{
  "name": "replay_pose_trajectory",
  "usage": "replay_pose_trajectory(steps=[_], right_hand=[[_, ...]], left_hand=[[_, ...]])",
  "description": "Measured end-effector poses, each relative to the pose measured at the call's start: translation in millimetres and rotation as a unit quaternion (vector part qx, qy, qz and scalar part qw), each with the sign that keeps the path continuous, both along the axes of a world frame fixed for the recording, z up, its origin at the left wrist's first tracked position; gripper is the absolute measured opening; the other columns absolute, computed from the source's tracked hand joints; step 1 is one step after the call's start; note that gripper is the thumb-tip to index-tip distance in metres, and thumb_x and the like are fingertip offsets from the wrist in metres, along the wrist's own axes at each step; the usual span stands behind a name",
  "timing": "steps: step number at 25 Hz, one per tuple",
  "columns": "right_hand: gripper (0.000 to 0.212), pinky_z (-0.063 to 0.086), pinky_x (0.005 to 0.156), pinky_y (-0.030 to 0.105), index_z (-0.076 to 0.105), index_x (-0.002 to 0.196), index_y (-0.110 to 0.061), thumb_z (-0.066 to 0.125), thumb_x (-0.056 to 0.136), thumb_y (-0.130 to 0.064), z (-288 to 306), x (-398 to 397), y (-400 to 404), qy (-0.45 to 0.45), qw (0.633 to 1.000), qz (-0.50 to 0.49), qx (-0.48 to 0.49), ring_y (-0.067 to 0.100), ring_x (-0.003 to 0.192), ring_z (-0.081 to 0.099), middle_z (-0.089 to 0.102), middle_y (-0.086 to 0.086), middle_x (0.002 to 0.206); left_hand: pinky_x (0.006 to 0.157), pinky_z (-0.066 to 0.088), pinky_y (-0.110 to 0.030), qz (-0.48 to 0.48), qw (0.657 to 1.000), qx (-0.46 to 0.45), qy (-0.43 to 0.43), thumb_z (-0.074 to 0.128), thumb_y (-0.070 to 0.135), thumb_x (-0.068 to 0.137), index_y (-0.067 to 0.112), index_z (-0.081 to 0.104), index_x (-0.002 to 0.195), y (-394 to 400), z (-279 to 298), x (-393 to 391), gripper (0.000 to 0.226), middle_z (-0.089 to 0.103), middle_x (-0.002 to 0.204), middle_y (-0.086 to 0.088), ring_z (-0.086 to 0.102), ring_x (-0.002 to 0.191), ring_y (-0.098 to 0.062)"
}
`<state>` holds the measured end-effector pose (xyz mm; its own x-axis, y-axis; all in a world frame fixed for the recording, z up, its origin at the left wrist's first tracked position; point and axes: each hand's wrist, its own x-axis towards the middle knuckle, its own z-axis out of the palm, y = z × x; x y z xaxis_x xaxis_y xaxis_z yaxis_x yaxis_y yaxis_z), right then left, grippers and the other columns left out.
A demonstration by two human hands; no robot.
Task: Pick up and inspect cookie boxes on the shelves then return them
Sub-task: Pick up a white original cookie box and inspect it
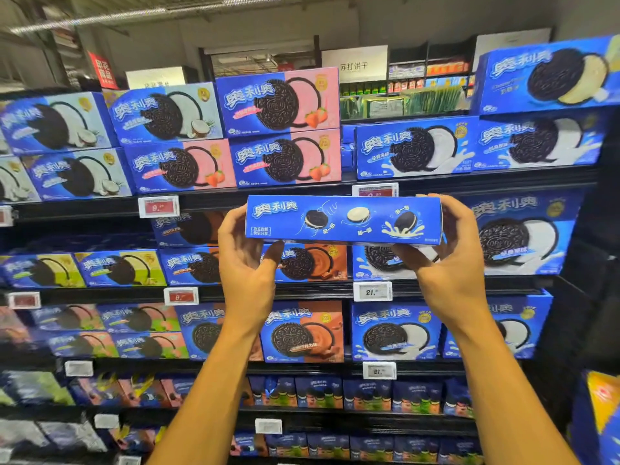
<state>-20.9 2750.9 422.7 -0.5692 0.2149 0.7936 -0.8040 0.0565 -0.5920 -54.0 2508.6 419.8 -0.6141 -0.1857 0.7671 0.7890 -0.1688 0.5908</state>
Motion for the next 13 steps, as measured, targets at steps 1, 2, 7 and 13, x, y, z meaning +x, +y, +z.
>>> replay_pose_trajectory(steps=[1,2,7,13], right_hand=[[0.076,0.059,0.075,0.022,0.055,0.119,-0.053,0.074,0.074,0.006,0.2,0.5,0.4,-0.002,1.0,0.003,-0.002,-0.002,0.107,0.063,0.062,-0.023,0.118],[0.076,0.059,0.077,0.025,0.054,0.119,-0.053,0.073,0.073,0.004,0.5,0.6,1.0,-0.004,1.0,0.003,-0.001,-0.001,0.108,0.063,0.062,-0.024,0.118],[0.072,0.057,0.089,0.031,0.054,0.132,-0.046,0.079,0.076,-0.007,0.2,1.0,8.1,-0.026,0.999,-0.019,0.0,0.008,0.114,0.064,0.065,-0.016,0.128],[0.068,0.056,0.095,0.04,0.059,0.135,-0.009,0.079,0.073,-0.026,-1.3,-3.8,7.8,-0.114,0.99,0.03,-0.079,0.024,0.116,0.066,0.071,0.008,0.124]], left_hand=[[0.099,0.05,-0.032,0.001,1.0,-0.002,0.001,0.058,-0.019,0.083,0.035,0.05,0.126,-0.1,0.8,1.0,0.07,0.061,0.125,-0.001,0.058,0.121,-0.027],[0.098,0.05,-0.031,0.003,1.0,-0.005,0.002,0.059,-0.017,0.084,0.037,0.051,0.126,0.1,1.6,1.7,0.069,0.06,0.127,-0.005,0.058,0.121,-0.028],[0.098,0.051,-0.035,0.004,0.999,-0.036,-0.007,0.067,0.007,0.083,0.044,0.056,0.126,-11.0,3.4,0.9,0.058,0.061,0.131,-0.003,0.057,0.124,-0.024],[0.082,0.057,-0.031,-0.063,0.99,0.001,-0.124,0.078,0.033,0.076,0.033,0.065,0.121,-17.1,3.3,0.0,0.047,0.07,0.121,0.001,0.069,0.106,-0.019]])
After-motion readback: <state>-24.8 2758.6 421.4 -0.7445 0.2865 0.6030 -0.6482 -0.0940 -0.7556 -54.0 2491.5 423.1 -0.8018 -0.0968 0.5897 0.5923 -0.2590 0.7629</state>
